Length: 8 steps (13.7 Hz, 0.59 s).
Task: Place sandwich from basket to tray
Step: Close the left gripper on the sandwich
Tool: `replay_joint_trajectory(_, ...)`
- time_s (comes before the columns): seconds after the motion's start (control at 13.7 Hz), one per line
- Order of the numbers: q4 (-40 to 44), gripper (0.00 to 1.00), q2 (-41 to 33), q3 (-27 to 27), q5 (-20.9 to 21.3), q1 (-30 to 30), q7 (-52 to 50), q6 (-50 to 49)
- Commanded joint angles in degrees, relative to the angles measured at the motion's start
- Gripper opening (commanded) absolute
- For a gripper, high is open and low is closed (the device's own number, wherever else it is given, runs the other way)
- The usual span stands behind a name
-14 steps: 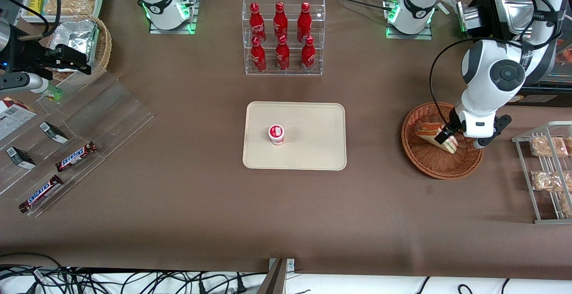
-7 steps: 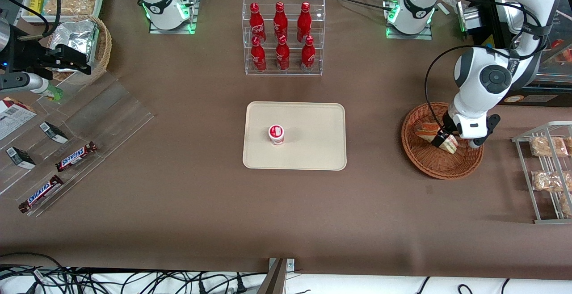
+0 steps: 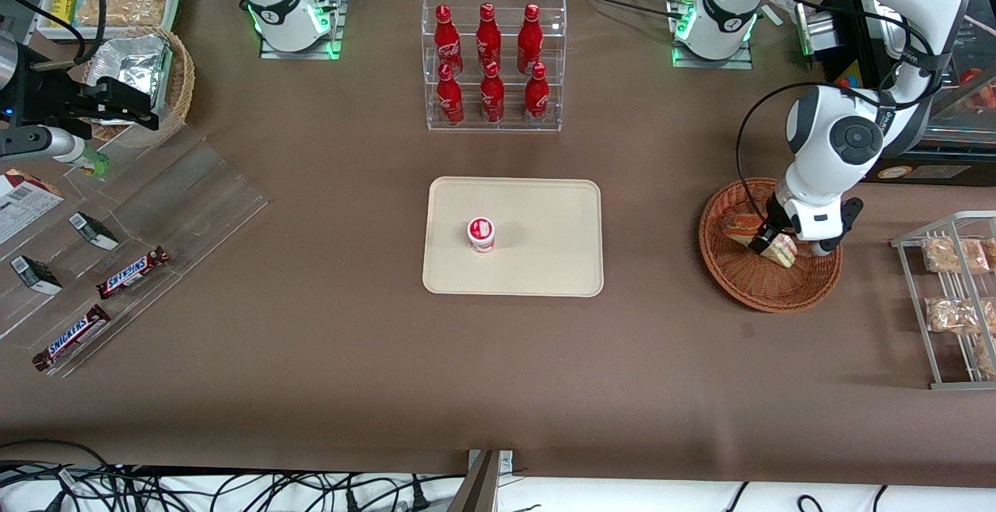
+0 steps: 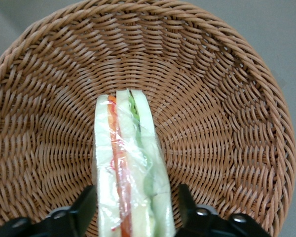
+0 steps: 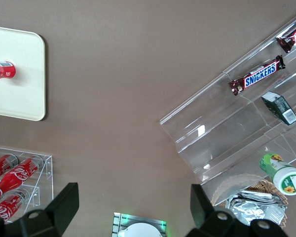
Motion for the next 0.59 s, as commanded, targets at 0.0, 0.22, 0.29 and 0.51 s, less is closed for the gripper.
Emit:
replay_joint_trajectory(0.0, -0.47, 0.0, -0.12, -0.29, 4.61, 0.41, -1.2, 0.77)
replay_joint_trajectory(0.22, -1.0, 0.0, -0.38, -0.46, 7.89, 0.49, -0.85, 0.16)
replay_joint_trajectory(0.29, -0.74, 0.0, -0.9, -0.55, 7.89, 0.49, -0.94, 0.07)
replay_joint_trajectory(0.51, 2.06, 0.0, -4.42, -1.25, 7.19, 0.32, 1.07, -8.42)
